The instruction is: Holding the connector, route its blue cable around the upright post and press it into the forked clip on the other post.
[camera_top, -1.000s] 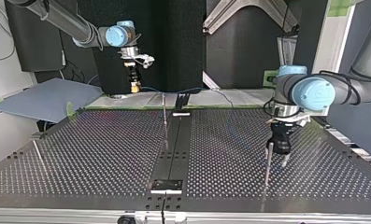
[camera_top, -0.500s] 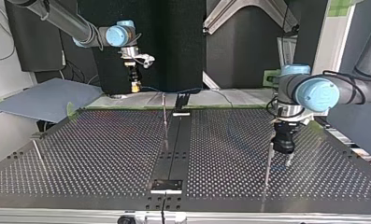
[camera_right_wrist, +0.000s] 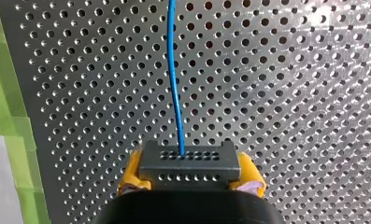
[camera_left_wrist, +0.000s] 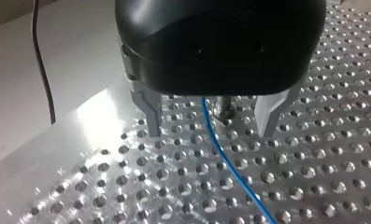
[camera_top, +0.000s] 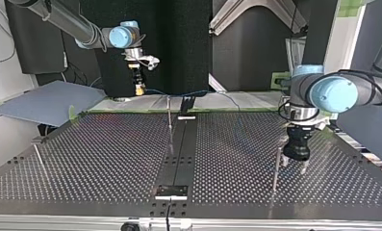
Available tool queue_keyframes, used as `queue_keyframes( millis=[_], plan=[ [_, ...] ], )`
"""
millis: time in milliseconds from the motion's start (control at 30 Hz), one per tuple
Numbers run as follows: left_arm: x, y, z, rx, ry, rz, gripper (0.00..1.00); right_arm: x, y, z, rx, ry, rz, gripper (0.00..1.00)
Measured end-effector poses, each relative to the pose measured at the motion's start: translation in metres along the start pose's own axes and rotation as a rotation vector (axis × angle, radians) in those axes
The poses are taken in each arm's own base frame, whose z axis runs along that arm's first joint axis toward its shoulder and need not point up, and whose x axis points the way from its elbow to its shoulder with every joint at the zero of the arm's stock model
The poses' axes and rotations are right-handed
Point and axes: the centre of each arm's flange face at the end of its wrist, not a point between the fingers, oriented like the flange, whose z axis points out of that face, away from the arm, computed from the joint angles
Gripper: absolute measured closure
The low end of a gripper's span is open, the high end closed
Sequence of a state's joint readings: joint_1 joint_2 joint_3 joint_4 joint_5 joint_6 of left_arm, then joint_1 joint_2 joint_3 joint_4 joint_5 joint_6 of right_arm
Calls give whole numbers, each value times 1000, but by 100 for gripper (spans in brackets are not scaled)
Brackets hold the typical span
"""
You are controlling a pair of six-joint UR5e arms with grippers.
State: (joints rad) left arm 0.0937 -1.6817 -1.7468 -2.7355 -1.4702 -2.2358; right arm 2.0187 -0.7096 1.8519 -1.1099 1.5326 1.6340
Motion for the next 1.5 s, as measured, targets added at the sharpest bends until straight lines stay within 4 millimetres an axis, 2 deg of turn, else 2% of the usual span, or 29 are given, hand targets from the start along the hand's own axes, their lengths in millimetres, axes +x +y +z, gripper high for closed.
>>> queue_keyframes(
  millis=[233,433,600,733,833,1133,1500],
  plan=[
    [-3,-3,-9,-29,20,43,0,0,0,0,1,-1,0,100],
    [-9,-1,-28,-92,23,91,0,0,0,0,0,-1,0,100],
    [-21,-3,-44,-138,14,135,0,0,1,0,-2,-1,-1,100],
    [-39,-6,-52,-164,-7,171,0,0,2,0,-2,2,-1,100],
    [-55,-16,-55,-155,-19,196,0,1,1,1,3,4,-1,100],
    [-101,-61,-67,-64,-43,267,0,1,0,1,13,9,-1,100],
    [-147,-119,-94,60,-65,359,0,1,-1,2,25,18,2,100]
  ],
)
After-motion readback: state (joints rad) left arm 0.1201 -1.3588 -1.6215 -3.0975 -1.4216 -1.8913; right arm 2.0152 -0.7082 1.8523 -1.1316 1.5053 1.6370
